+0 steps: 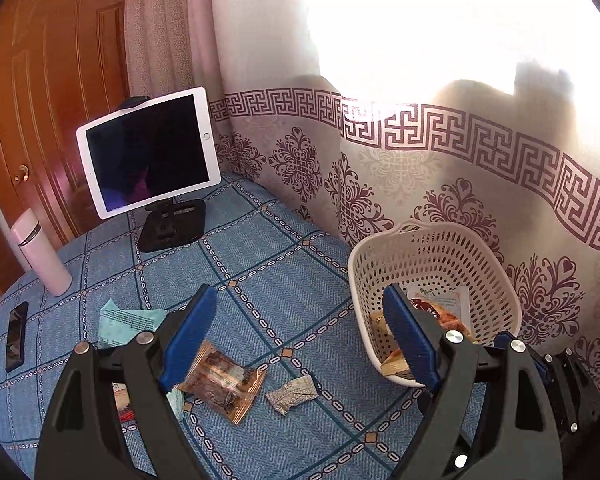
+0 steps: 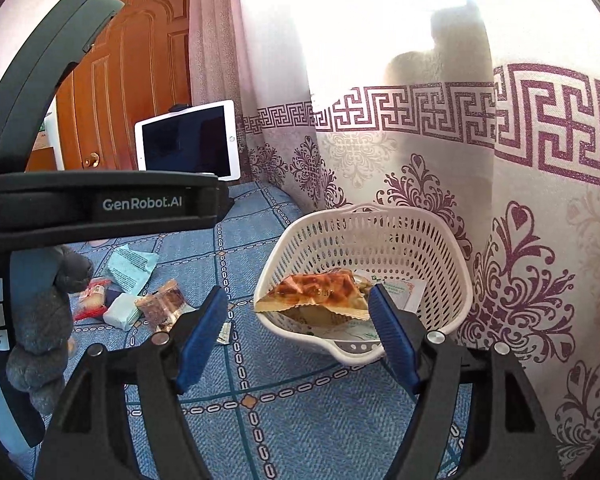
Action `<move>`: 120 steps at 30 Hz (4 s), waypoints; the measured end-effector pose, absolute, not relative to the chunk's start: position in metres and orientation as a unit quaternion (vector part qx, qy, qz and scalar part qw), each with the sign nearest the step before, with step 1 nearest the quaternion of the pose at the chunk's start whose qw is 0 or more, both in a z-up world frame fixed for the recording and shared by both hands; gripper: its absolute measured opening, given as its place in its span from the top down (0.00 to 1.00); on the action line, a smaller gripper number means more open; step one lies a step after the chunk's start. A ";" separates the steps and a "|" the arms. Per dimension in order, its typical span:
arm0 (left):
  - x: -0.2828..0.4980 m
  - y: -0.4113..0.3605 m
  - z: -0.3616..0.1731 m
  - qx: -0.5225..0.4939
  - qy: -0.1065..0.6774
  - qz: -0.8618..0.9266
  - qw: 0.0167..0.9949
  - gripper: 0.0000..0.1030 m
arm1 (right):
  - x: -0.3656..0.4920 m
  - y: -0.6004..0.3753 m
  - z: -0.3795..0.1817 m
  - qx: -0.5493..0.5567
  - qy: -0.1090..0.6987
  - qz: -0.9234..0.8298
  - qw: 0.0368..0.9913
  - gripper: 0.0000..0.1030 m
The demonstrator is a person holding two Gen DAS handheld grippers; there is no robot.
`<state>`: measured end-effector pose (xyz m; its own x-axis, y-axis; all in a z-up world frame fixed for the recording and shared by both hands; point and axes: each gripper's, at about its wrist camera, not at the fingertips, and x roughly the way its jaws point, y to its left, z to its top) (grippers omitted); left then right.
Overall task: Organize snacks
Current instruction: 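Move both tools back over the remaining snacks on the table, then grasp the brown nut packet with the right tool, then grasp the clear red-zip bread bag with the left tool while the right tool lifts the nut packet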
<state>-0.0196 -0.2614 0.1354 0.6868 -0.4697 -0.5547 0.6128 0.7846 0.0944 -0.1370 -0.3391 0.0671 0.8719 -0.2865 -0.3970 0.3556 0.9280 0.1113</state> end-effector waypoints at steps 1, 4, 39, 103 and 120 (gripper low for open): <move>-0.019 -0.258 0.136 0.135 0.261 -0.295 0.909 0.16 | -0.136 -0.337 0.067 0.091 0.192 -0.164 0.963 0.29; -0.016 -0.249 0.136 0.128 0.263 -0.284 0.913 0.16 | -0.134 -0.331 0.066 0.087 0.195 -0.158 0.964 0.29; 0.015 -0.123 0.125 0.054 0.290 -0.171 0.940 0.09 | -0.080 -0.270 0.067 0.085 0.256 -0.053 0.961 0.19; 0.111 -0.072 0.033 0.005 0.430 -0.090 0.898 0.05 | 0.081 -0.242 0.003 -0.013 0.421 0.024 0.907 0.42; 0.105 -0.060 0.043 -0.015 0.406 -0.108 0.907 0.52 | 0.043 -0.245 0.029 0.040 0.374 0.025 0.926 0.42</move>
<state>0.1051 -0.0601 0.0432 0.6468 -0.2086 -0.7336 0.1838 0.9762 -0.1155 0.0426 -0.2446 0.0286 0.7193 0.0766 -0.6905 -0.0173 0.9956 0.0924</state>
